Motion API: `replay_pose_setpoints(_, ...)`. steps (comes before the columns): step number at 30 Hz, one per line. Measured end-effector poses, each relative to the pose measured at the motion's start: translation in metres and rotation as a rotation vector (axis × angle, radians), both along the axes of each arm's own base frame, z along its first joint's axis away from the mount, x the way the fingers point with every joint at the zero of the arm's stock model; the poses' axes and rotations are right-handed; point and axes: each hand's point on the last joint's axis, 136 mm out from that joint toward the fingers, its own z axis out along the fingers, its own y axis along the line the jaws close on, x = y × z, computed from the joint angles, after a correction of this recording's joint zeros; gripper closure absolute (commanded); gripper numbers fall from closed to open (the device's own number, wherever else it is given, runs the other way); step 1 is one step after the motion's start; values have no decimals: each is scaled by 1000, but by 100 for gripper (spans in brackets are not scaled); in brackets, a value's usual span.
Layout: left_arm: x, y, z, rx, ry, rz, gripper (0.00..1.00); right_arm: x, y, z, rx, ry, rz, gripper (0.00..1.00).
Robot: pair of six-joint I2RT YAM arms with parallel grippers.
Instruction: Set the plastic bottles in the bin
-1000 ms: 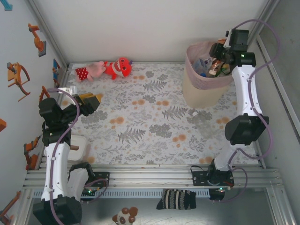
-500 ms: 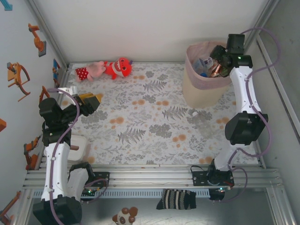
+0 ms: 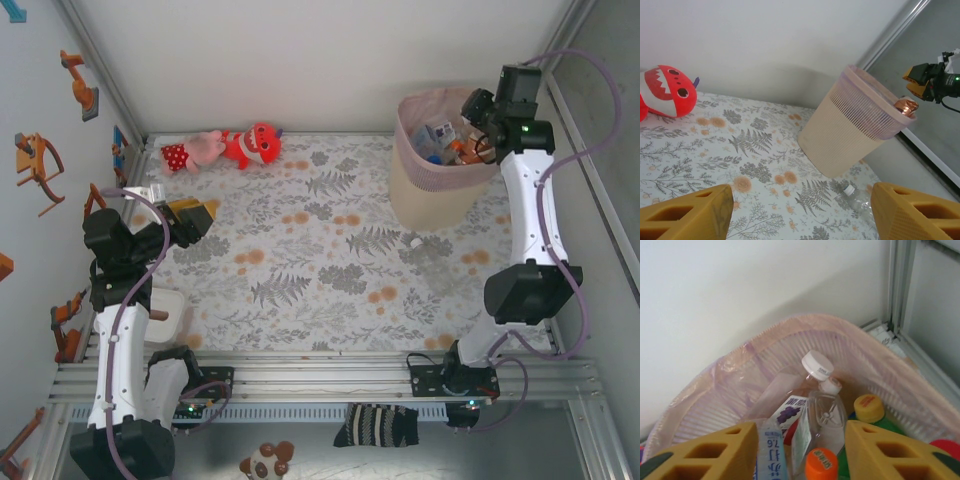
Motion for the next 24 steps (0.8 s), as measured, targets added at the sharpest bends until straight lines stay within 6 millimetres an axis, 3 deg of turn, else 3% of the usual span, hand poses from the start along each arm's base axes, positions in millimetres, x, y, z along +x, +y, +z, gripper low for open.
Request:
replay_pose_setpoints(5, 0, 0, 0, 0, 0, 0, 27, -9, 6, -27, -12, 82, 48, 77)
replay_pose_setpoints(14, 1, 1, 0, 1, 1, 5, 27, -26, 25, -76, 37, 192, 144, 85)
replay_pose_setpoints(24, 1, 0, -1, 0, 5, 4, 28, -26, 28, -86, 29, 217, 167, 86)
